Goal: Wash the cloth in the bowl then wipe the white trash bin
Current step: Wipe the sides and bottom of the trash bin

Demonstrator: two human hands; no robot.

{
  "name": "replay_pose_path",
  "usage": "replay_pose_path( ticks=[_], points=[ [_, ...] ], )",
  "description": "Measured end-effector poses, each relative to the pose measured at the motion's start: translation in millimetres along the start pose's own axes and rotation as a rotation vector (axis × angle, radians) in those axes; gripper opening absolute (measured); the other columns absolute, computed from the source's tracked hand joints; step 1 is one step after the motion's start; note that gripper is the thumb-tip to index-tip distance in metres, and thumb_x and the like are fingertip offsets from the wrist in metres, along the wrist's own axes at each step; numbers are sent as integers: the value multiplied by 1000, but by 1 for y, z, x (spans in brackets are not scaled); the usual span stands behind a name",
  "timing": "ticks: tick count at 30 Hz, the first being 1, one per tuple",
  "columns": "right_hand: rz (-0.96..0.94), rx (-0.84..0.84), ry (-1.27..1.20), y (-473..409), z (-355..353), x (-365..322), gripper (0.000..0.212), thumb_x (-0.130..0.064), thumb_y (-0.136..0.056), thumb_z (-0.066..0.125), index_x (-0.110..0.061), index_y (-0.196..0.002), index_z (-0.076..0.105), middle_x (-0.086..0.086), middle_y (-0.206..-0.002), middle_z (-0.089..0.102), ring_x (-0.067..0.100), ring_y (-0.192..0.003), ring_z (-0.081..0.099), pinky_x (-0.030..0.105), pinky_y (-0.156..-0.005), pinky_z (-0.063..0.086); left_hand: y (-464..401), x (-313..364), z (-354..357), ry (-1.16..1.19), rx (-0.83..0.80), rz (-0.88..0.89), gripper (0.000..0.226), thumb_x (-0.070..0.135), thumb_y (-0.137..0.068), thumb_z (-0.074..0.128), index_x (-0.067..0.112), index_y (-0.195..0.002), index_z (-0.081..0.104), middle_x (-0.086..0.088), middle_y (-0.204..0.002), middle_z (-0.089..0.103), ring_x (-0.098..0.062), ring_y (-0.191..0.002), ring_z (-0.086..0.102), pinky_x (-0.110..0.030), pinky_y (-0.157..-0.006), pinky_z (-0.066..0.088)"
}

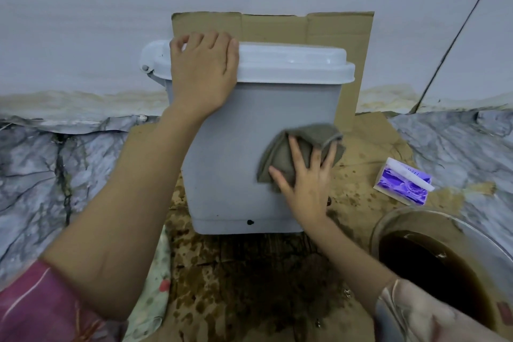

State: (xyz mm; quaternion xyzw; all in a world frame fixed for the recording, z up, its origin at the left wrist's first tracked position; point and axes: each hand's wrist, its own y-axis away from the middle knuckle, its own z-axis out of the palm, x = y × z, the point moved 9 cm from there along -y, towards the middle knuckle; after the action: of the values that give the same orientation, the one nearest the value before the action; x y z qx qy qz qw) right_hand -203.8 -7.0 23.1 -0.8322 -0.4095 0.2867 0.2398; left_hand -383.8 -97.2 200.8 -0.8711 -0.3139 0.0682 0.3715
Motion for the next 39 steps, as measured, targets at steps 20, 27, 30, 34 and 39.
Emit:
replay_pose_path(
  ticks=[20,27,30,34,39],
  points=[
    [-119,61,133,-40,-7,-65,46,-50,-96,39,-27,-136,44,13,-129,49,53,-136,19,68,-90,39,-13,-7,-5,179,-313,-54,40,51,-94,31,29,-106,62,6,-114,63,-24,-110,47,-41,-99,25],
    [-894,-251,286,79,69,-99,51,-41,-87,47,-36,-138,43,-12,-137,54,21,-136,35,48,-118,-8,12,-30,-7,174,-392,-185,49,76,-85,26,57,-124,48,19,-141,43,-32,-137,22,-60,-109,9],
    [-656,-95,193,22,29,-99,46,-42,-91,41,-32,-136,42,-3,-132,60,24,-132,36,48,-117,3,9,-37,-18,221,-349,-147,45,65,-92,29,48,-129,48,16,-136,52,-25,-132,33,-48,-103,20],
    [-428,37,116,-52,-10,-121,52,-53,-92,40,-27,-137,44,7,-139,53,34,-134,28,56,-105,20,12,-57,-20,501,-284,-213,40,47,-97,27,41,-124,57,15,-126,58,-19,-124,38,-31,-94,21],
    [-455,-86,121,-46,19,-161,55,-60,-88,41,-32,-134,52,2,-145,48,35,-138,23,59,-103,28,12,-53,-16,658,-372,-313,43,27,-102,24,34,-127,58,17,-120,44,-12,-124,27,-32,-104,16]
  ],
)
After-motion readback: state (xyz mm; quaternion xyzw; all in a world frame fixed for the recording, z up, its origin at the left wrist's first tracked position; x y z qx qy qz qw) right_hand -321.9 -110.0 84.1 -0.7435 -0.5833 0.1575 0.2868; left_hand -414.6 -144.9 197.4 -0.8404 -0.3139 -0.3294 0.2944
